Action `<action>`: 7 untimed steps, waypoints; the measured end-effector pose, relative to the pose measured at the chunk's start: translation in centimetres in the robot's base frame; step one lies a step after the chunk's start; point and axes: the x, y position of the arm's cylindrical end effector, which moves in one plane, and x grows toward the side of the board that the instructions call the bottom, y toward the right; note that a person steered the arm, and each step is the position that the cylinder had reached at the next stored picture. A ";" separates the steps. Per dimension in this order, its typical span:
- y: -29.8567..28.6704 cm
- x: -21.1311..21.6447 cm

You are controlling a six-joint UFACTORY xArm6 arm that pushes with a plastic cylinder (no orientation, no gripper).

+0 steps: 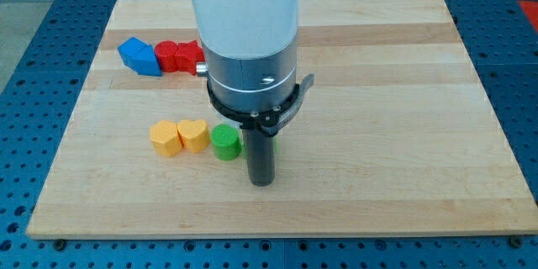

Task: Move your arm to the center of the blue blocks

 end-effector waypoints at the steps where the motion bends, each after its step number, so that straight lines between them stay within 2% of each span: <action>1: -1.0 1.0; 2: -9.0 2.1; 3: -18.0 0.8; 4: -26.7 -5.4; 6: -27.3 -15.5; 7: -25.4 -17.7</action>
